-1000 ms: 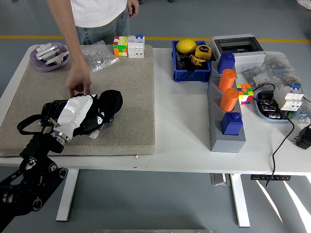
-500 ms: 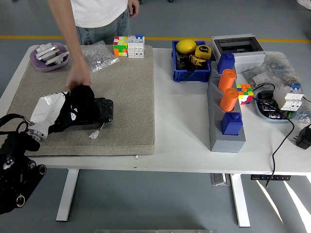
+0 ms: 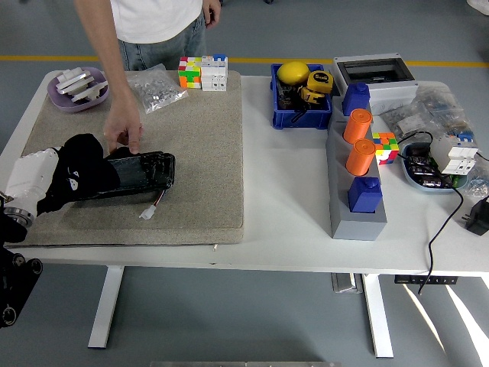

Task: Pick the rag up,wipe the panel,place it on the desk

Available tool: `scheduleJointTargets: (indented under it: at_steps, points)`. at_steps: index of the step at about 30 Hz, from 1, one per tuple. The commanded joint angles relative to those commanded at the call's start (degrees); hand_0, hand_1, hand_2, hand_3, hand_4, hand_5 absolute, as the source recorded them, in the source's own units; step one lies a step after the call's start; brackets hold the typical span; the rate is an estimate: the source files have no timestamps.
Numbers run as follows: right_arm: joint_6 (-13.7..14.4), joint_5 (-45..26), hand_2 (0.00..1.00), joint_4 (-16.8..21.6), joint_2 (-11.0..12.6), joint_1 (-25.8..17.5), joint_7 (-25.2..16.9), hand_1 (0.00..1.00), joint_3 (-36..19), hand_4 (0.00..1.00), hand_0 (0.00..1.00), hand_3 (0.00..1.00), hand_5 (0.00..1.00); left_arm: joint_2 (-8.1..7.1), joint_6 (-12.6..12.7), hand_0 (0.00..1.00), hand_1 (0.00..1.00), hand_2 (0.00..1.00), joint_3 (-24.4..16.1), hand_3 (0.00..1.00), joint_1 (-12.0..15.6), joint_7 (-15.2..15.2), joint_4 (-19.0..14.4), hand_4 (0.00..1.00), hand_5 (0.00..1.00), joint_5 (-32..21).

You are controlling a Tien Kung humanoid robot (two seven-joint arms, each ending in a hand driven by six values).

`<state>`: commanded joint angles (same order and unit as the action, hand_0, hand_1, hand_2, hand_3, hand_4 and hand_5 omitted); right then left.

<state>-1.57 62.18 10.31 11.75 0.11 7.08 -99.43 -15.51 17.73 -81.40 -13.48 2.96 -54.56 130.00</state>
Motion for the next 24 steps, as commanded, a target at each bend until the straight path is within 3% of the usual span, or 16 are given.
scheduleJointTargets:
  at_steps: [12, 18, 19, 24]
  points:
    - [0.06, -0.38, 0.690, 0.00, -0.19, -0.03, 0.10, 0.636, 0.05, 0.998, 0.769, 0.605, 0.546, -0.71, 0.33, 0.249, 0.146, 0.562, -6.93, 0.430, 0.70, 0.43, 1.93, 0.002, 0.002, 0.00]
    - [0.07, -0.39, 0.690, 0.00, -0.27, 0.14, 0.14, 0.636, 0.14, 0.998, 0.769, 0.606, 0.546, -1.29, 1.32, 0.249, 0.148, 0.563, -8.56, 0.430, -0.06, 1.93, 4.83, 0.002, 0.002, 0.00]
    - [0.08, -0.35, 0.689, 0.00, -0.26, 0.19, 0.18, 0.636, 0.13, 0.998, 0.770, 0.606, 0.548, -1.32, 1.38, 0.295, 0.270, 0.571, -8.75, 0.434, -0.24, 2.09, 5.36, 0.002, 0.002, 0.00]
    - [0.15, 0.14, 0.689, 0.00, -0.33, 0.37, 0.24, 0.636, -0.31, 0.998, 0.770, 0.606, 0.548, -1.38, 1.11, 0.295, 0.270, 0.571, -9.07, 0.434, -0.71, 4.19, 7.72, 0.002, 0.002, -1.35]
